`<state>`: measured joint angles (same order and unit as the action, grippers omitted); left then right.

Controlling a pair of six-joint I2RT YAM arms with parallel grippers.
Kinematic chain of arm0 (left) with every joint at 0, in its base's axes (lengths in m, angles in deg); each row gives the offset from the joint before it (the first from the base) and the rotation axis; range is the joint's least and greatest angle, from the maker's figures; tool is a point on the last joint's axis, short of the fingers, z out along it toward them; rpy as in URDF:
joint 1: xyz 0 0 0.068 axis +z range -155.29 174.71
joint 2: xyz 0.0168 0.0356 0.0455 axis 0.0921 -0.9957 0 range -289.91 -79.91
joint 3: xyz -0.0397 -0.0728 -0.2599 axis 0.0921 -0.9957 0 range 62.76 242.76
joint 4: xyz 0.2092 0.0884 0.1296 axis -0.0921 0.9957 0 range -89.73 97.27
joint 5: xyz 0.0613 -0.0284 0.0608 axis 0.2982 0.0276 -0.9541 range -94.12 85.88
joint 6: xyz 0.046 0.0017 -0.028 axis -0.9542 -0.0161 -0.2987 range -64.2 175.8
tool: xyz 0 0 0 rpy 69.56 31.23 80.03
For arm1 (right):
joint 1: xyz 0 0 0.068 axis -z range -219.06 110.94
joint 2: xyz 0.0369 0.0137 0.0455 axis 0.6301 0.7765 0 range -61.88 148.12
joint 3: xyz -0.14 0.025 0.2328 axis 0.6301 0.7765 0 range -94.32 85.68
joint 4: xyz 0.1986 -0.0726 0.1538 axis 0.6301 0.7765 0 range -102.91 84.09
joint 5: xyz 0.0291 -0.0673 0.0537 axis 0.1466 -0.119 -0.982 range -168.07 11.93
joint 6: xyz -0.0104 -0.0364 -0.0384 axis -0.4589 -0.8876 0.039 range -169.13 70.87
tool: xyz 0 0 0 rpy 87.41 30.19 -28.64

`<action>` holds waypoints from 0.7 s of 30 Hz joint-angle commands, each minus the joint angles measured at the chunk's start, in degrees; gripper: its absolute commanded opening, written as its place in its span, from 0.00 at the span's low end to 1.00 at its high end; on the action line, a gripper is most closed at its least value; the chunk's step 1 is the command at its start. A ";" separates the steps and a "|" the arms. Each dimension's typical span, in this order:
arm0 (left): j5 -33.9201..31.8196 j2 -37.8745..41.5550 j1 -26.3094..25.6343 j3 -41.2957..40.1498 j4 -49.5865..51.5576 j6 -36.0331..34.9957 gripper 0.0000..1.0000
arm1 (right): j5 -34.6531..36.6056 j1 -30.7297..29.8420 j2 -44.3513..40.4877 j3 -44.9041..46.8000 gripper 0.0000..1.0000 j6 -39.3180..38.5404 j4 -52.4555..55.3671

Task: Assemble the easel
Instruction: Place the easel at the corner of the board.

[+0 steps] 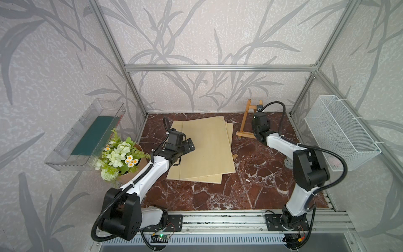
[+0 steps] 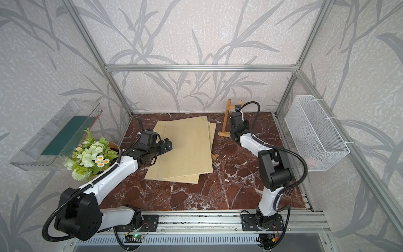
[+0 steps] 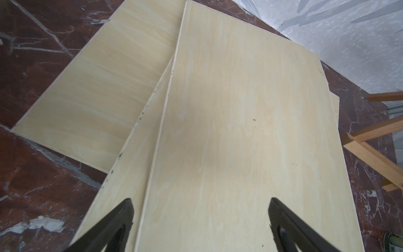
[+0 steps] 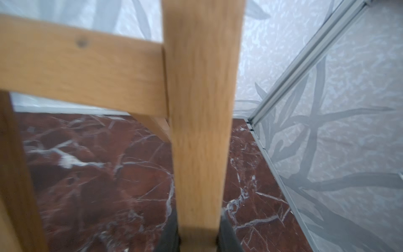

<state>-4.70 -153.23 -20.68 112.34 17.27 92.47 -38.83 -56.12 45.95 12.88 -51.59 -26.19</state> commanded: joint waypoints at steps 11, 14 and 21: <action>-2.20 0.50 1.07 -0.56 3.34 1.90 0.97 | 26.11 0.79 6.60 -10.13 0.00 35.11 30.98; -1.71 -0.59 1.07 -0.08 3.34 1.83 0.97 | 25.43 1.50 7.03 -12.98 0.00 49.17 46.12; -0.93 -3.10 1.07 0.85 4.10 2.66 0.97 | 16.22 3.54 5.79 -12.29 0.33 54.03 51.37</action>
<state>-5.51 -155.57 -19.83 112.23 19.69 93.49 -18.66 -53.71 53.14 -0.36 -3.96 15.91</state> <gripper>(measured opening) 0.975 0.311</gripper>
